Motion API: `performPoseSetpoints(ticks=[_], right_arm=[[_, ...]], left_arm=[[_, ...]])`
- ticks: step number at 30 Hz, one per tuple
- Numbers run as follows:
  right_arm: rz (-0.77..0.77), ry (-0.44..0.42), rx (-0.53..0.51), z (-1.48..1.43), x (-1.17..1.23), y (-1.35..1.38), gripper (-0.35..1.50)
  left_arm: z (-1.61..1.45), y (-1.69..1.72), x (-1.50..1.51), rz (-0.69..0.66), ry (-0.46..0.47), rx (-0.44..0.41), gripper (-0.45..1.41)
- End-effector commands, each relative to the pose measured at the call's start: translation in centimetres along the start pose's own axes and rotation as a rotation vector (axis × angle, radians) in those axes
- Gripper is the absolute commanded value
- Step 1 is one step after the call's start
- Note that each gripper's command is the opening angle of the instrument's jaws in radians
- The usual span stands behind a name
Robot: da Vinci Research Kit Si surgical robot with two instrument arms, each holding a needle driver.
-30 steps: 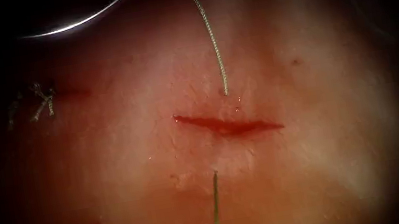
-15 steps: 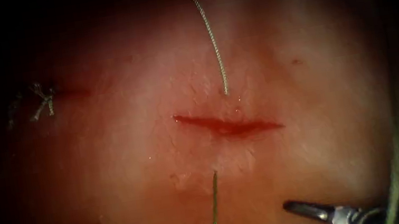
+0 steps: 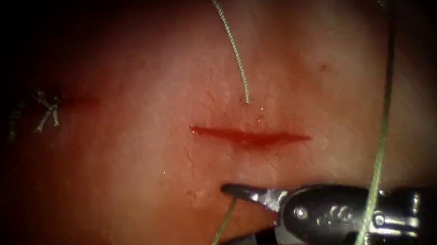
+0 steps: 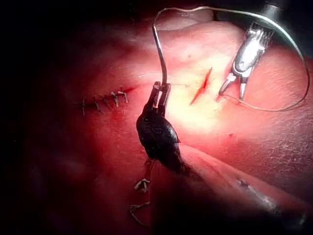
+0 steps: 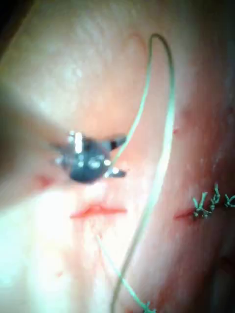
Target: Wound Closure
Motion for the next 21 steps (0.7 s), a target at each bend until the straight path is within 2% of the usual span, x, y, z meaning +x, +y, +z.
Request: performPoseSetpoints(ticks=[1, 5, 6, 7, 9, 10, 14, 16, 21], right_arm=[[-0.004, 0.001, 0.001, 0.13, -0.01, 0.00, 1.18], [-0.028, -0.005, -0.003, 0.27, -0.01, 0.05, 1.18], [-0.030, -0.011, -0.002, 0.31, -0.01, 0.07, 1.10], [-0.037, -0.024, 0.026, 0.32, -0.03, 0.07, 0.61], [-0.047, -0.020, 0.051, 0.29, -0.05, 0.06, -0.18], [-0.054, -0.023, 0.063, 0.25, -0.07, 0.04, -0.35], [0.000, -0.050, 0.095, 0.11, -0.10, -0.03, -0.35], [0.022, -0.045, 0.115, 0.04, -0.07, -0.17, -0.35], [0.006, 0.011, 0.166, -0.15, 0.24, -0.72, -0.35]], left_arm=[[0.05, -0.04, -0.06, 0.002, 0.002, -0.002, -0.45], [0.05, -0.04, -0.06, 0.003, 0.002, -0.001, -0.45], [0.05, -0.04, -0.06, 0.003, 0.002, -0.001, -0.45], [0.05, -0.03, -0.07, 0.003, 0.001, -0.001, -0.45], [0.05, -0.03, -0.07, 0.003, 0.001, -0.001, -0.45], [0.05, -0.03, -0.07, 0.003, 0.001, -0.001, -0.45], [0.05, -0.03, -0.07, 0.003, 0.001, 0.000, -0.45], [0.07, -0.03, -0.06, 0.003, 0.000, 0.004, -0.45], [0.10, 0.00, -0.06, 0.004, 0.006, -0.008, -0.45]])
